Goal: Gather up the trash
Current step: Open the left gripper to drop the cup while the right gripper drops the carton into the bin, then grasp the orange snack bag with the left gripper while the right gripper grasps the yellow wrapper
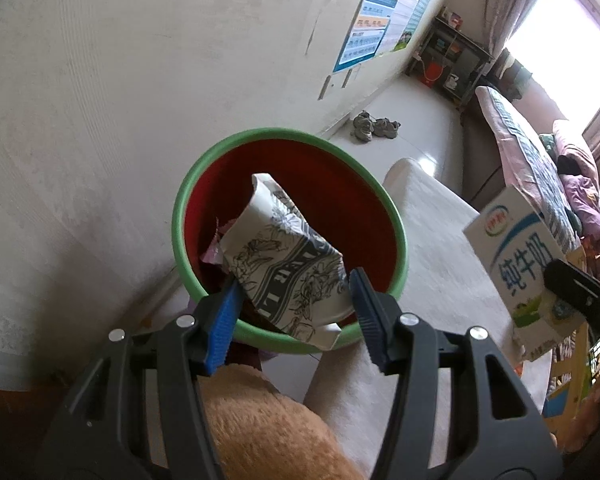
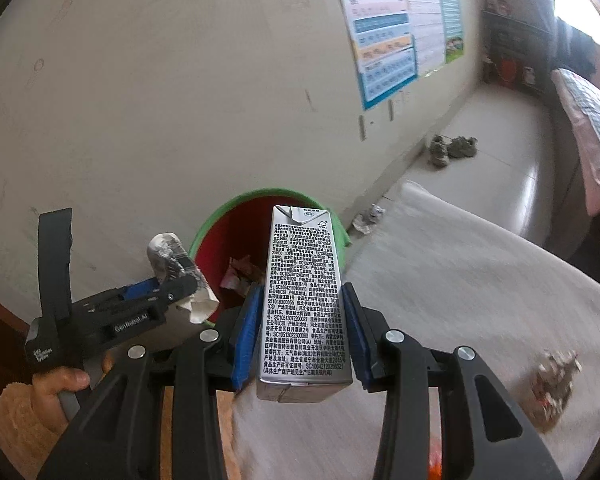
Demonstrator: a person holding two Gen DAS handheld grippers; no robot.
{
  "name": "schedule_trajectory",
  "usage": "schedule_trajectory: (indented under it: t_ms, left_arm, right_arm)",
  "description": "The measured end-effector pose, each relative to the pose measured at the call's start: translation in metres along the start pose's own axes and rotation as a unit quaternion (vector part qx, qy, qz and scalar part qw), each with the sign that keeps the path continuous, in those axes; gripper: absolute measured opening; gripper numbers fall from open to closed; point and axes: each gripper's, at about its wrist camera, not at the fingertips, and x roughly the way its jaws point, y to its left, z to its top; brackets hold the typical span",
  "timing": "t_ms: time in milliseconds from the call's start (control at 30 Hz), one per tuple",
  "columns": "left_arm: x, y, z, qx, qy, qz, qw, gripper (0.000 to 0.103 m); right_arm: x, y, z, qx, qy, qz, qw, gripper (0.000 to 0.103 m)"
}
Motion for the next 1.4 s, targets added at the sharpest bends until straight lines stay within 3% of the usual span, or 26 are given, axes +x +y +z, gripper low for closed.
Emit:
schedule_trajectory:
  t_ms: [300,633,667,733,1133,1400]
  left_arm:
    - [0.016,0.014,0.007,-0.013,0.008,-0.001,0.9999,0.052]
    - [0.026,0.016,0.016,-0.013,0.007,0.010,0.9998,0.053]
    - [0.027,0.017,0.017,-0.016,0.007,0.013,0.9998,0.054]
    - [0.029,0.020,0.017,-0.026,0.008,0.014,0.9995,0.067]
    - [0.015,0.000,0.006,-0.010,0.014,0.003,0.9998,0.070]
    - [0.006,-0.050,-0.031,0.044,0.050,-0.042,0.9969,0.071]
  right_arm:
    - [0.038,0.015,0.022,-0.020,0.018,0.007,1.000,0.039]
    - [0.051,0.016,0.032,-0.013,0.018,0.015,1.000,0.040]
    - [0.052,0.015,0.033,-0.012,0.018,0.016,1.000,0.043]
    - [0.049,0.014,0.031,-0.009,0.014,0.015,1.000,0.053]
    - [0.001,-0.029,0.002,0.025,0.002,-0.013,1.000,0.057]
    - [-0.076,-0.094,-0.061,0.057,-0.004,-0.078,0.995,0.067]
